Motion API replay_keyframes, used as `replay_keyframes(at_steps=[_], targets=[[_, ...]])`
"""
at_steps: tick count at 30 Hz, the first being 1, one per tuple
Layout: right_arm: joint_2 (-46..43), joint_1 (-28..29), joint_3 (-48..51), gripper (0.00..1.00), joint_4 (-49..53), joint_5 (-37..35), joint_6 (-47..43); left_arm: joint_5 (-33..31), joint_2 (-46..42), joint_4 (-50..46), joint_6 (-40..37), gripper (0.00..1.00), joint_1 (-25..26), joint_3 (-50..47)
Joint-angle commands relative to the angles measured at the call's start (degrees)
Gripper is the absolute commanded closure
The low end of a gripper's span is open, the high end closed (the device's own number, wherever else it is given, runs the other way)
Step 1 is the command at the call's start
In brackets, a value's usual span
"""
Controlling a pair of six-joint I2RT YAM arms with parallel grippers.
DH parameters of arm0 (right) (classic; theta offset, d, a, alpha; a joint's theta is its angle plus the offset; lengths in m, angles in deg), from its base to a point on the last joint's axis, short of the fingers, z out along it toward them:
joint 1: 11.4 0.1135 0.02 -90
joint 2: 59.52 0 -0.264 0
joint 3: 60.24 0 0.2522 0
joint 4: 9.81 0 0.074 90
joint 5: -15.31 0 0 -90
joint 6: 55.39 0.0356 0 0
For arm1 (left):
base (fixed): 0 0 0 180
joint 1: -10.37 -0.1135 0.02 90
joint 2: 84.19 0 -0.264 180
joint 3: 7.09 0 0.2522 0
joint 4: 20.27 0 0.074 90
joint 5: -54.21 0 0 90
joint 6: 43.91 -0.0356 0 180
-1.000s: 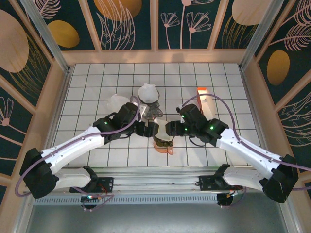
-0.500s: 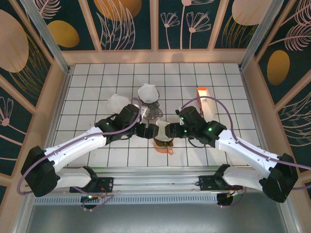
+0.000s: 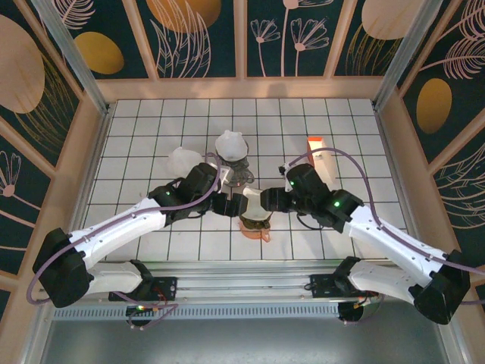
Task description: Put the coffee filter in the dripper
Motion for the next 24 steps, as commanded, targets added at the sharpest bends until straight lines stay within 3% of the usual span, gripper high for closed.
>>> replay_keyframes(at_steps=[1, 15, 20, 24], targets=[[-1.26, -0.56, 1.85, 0.39, 0.30, -0.75, 1.07, 0.43, 0.87, 1.38, 0.52, 0.06, -0.07, -0.16], [2.50, -0.58, 2.19, 0.43, -0.99, -1.36, 0.58, 0.52, 1.13, 1.29, 0.82, 0.06, -0.07, 0.46], [2.51, -0.15, 0.71, 0.31, -3.03, 1.36, -0.07, 0.75, 1.40, 1.31, 0.70, 0.05, -0.14, 0.81], [5.03, 0.56, -0.21, 0.29, -3.09, 1.94, -0.51, 0.78, 1.49, 1.33, 0.59, 0.05, -0.14, 0.77]])
